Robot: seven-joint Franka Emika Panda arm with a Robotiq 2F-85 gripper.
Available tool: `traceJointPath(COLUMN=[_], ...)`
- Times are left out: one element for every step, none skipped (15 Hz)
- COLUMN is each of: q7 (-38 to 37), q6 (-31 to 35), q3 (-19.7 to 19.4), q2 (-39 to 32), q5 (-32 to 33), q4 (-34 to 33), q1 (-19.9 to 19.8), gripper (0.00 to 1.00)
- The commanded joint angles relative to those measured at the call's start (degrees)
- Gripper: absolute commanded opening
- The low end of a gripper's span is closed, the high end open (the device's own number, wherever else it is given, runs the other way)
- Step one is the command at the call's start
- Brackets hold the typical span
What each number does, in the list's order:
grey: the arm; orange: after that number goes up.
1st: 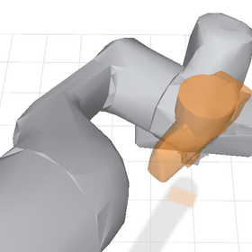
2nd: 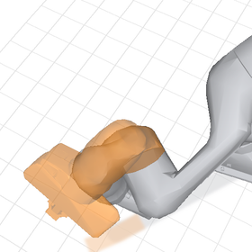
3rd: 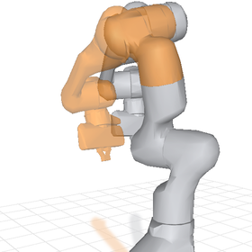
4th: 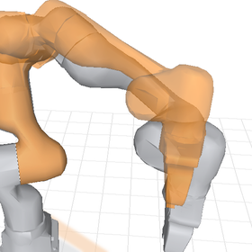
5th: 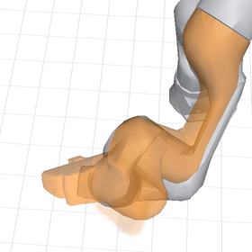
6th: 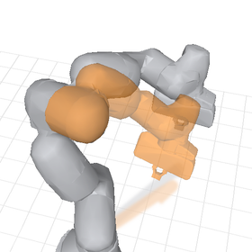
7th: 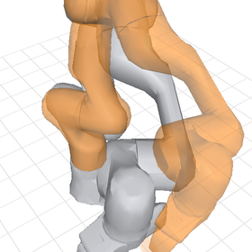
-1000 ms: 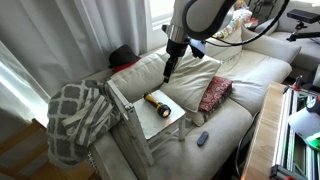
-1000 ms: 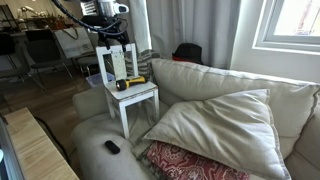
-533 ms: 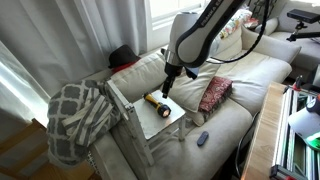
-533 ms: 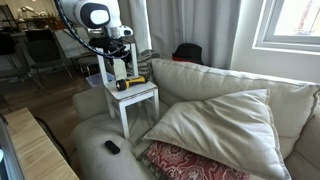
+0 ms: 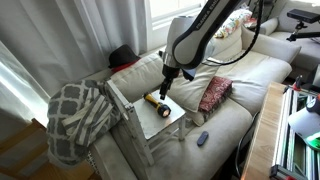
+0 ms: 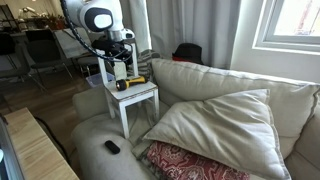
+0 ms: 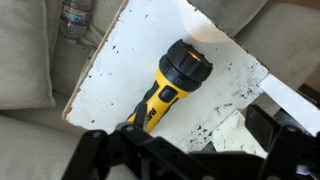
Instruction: Turn off the torch, then put the torch upright
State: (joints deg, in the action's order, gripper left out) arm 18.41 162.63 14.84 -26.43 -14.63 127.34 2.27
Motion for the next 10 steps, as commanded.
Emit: traceJointPath(q7=[-1.4,-1.0,-0.8,-0.8,-0.2,-0.1,-0.2,-0.3,-0.4,-0.3], q6=[2.0,2.3,2.7,3.2,4.1,5.1,6.1,6.8,7.4,7.9], q3=[0.8,1.3,1.4,1.7,2.5,3.0,3.3,3.7,4.1,4.8], q2=[-3.6,-4.3,-5.3,-6.1,-7.1,-8.0,-9.0,-9.9,-11.0,-11.9], q5=[1.2,0.9,1.1,1.0,0.7,0.8,1.3,1.6,2.0,2.2], q4=[-1.9,-2.3,-2.9,-3.3,-3.9,-4.4,-5.0,-5.4,-5.9,-6.4], q1=[-1.9,-2.5,-2.9,-3.3,-4.2,-4.7,-5.1,-5.6,-6.0,-6.5], gripper=[1.00,1.00,0.95,0.75,0.71,0.70,0.61,0.53,0.44,0.38])
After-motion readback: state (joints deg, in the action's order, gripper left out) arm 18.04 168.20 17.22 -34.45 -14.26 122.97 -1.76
